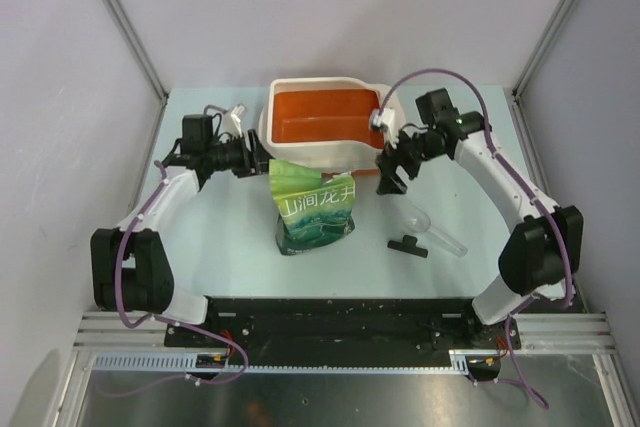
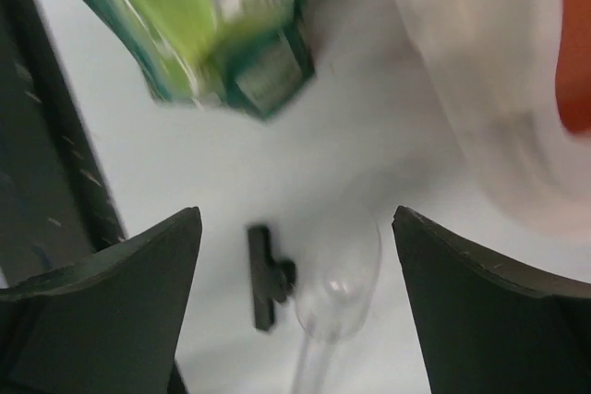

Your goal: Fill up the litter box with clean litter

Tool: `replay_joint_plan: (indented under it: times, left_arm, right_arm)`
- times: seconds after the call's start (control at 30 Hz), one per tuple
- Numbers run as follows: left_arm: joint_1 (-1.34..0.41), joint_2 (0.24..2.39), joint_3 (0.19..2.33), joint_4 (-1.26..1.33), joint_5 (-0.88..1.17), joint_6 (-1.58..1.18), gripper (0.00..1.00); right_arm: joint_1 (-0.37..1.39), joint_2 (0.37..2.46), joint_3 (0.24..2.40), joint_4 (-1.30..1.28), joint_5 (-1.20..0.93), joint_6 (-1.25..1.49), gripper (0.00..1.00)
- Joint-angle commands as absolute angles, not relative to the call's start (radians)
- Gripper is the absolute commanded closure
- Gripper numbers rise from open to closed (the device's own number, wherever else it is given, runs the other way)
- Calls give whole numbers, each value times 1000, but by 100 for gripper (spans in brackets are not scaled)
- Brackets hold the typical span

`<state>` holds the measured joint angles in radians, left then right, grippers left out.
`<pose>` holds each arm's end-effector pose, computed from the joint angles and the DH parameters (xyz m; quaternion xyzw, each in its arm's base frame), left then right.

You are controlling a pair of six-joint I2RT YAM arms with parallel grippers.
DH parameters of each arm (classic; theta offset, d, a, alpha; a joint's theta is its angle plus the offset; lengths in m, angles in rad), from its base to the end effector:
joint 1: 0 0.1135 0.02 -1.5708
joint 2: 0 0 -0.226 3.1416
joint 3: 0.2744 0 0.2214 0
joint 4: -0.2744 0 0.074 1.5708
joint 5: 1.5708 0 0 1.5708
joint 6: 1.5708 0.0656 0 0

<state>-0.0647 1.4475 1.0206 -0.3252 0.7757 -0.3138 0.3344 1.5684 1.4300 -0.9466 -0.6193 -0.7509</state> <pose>0.2957 -0.0652 0.2216 0.0439 0.8614 -0.4101 0.2966 0.2693 0.1339 0.2568 -0.5402 0.7538 0.2420 0.2853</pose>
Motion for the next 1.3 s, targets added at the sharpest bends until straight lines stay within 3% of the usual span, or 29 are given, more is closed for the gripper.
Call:
replay_joint_plan:
  times: [0.0, 0.17, 0.4, 0.73, 0.93, 1.0, 1.07, 1.13, 1.27]
  left_arm:
    - [-83, 1468, 1115, -255, 989, -291, 43]
    - [-87, 1497, 1143, -250, 1087, -304, 43]
    - [-89, 1499, 1135, -249, 1091, -314, 44]
    - [-89, 1516, 1186, -249, 1104, -321, 45]
    - [-81, 1513, 1206, -249, 1118, -333, 45]
    - [-78, 1508, 1206, -250, 1120, -337, 45]
    - [-75, 1502, 1204, -249, 1117, -337, 45]
    - [-63, 1488, 1210, -249, 1108, -336, 44]
    - [-3, 1416, 1270, -250, 1069, -276, 36]
  right_arm:
    - [342, 1684, 1630, -927, -929, -470, 9]
    - [363, 1816, 1733, -867, -1076, -371, 9]
    - [434, 1937, 1810, -887, -1155, -469, 10]
    - [523, 2054, 1925, -879, -1157, -538, 17]
    - [545, 2066, 1910, -776, -1193, -442, 41]
    - [555, 2060, 1904, -718, -1177, -408, 53]
    - [561, 2046, 1894, -684, -1137, -393, 77]
    - [563, 2030, 1896, -643, -1111, -365, 93]
    - [568, 1933, 1908, -627, -1013, -437, 100]
